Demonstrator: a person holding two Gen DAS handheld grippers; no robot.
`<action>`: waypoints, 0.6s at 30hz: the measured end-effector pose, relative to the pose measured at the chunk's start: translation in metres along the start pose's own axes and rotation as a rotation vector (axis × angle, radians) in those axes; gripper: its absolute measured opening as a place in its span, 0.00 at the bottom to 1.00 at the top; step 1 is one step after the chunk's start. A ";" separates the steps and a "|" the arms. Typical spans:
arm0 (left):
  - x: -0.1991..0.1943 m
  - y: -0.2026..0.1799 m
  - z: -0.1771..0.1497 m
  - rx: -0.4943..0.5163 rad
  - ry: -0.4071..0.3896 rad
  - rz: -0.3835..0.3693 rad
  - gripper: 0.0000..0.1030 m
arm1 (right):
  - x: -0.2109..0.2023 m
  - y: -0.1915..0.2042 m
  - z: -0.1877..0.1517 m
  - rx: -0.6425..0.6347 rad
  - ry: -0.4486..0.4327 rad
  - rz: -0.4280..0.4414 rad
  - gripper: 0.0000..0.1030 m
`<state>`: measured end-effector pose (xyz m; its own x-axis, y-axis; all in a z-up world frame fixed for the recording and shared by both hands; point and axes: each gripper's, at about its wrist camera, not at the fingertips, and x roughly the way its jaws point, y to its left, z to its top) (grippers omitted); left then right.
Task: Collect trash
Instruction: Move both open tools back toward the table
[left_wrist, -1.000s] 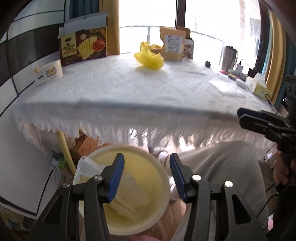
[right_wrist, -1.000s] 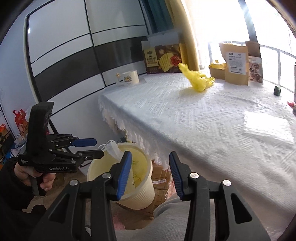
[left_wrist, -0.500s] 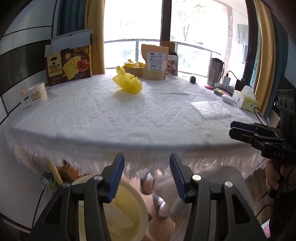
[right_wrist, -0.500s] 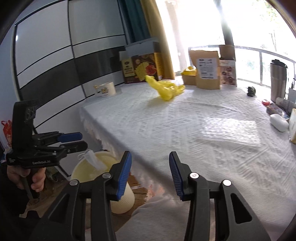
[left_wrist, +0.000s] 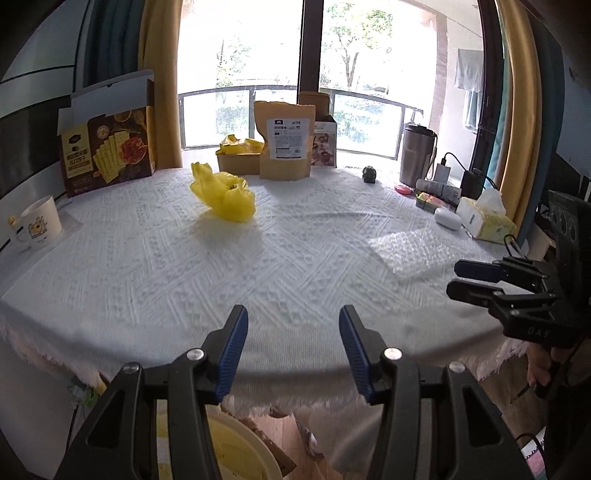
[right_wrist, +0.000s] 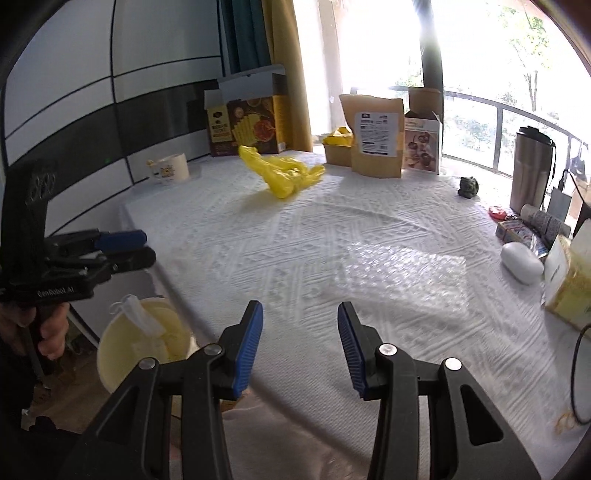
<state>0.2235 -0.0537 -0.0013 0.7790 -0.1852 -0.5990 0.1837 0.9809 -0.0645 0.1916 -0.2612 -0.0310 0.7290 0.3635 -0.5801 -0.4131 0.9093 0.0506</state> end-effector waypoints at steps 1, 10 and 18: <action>0.004 0.001 0.004 0.001 -0.003 -0.005 0.50 | 0.002 -0.001 0.002 -0.001 0.003 -0.007 0.38; 0.036 0.014 0.026 -0.012 -0.024 -0.041 0.50 | 0.034 -0.033 0.025 0.035 0.045 -0.132 0.40; 0.065 0.028 0.037 -0.025 -0.013 -0.051 0.51 | 0.066 -0.048 0.037 0.031 0.106 -0.220 0.54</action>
<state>0.3011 -0.0407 -0.0129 0.7768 -0.2361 -0.5838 0.2088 0.9712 -0.1149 0.2791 -0.2734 -0.0417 0.7377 0.1341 -0.6617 -0.2324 0.9706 -0.0624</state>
